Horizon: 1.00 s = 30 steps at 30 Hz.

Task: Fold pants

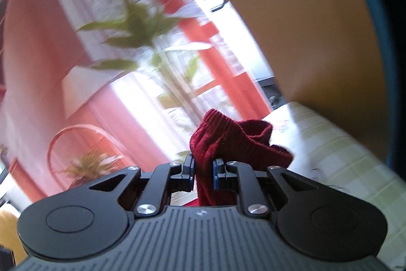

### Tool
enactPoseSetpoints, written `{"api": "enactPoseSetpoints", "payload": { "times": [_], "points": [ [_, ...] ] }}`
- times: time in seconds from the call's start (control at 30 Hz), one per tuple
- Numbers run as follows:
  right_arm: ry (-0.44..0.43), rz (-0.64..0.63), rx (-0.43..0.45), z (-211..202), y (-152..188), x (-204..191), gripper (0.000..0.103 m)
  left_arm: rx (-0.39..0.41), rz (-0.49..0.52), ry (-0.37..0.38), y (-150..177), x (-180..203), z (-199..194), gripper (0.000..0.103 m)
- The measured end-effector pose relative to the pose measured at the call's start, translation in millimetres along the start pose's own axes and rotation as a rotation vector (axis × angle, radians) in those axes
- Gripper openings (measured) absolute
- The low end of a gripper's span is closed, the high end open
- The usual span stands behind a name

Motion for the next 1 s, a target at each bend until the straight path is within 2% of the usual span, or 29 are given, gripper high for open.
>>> {"api": "enactPoseSetpoints", "payload": {
  "times": [0.17, 0.27, 0.37, 0.47, 0.63, 0.77, 0.87, 1.0],
  "points": [
    [-0.098, -0.07, -0.082, 15, 16, -51, 0.014, 0.026, -0.122, -0.002, -17, -46, -23, 0.034],
    [-0.152, -0.107, -0.137, 23, 33, -83, 0.014, 0.037, -0.16, -0.025, -23, -74, -38, 0.036],
    [-0.188, -0.139, -0.198, 34, 52, -115, 0.014, 0.036, -0.222, -0.043, -22, -102, -53, 0.043],
    [-0.215, -0.182, -0.245, 43, 73, -144, 0.014, 0.047, -0.271, -0.058, -14, -127, -70, 0.044],
    [-0.288, -0.2, -0.255, 53, 94, -199, 0.014, 0.069, -0.332, -0.081, -1, -167, -91, 0.044],
    [-0.387, -0.237, -0.266, 50, 112, -247, 0.014, 0.085, -0.375, -0.115, 4, -197, -103, 0.044],
    [-0.479, -0.306, -0.319, 44, 141, -284, 0.014, 0.092, -0.402, -0.144, 8, -216, -107, 0.044],
    [-0.573, -0.398, -0.452, 30, 195, -316, 0.014, 0.09, -0.428, -0.171, 14, -233, -111, 0.044]
  ]
}}
Point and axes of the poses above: each gripper's, at about its wrist camera, not at the fingertips, and z roughly the way its jaws point, x to its right, y to its underside, the point moved 3 cm from there along z, roughly the way its jaws point, and after that the axes turned 14 degrees about x, right-handed, at the moved point
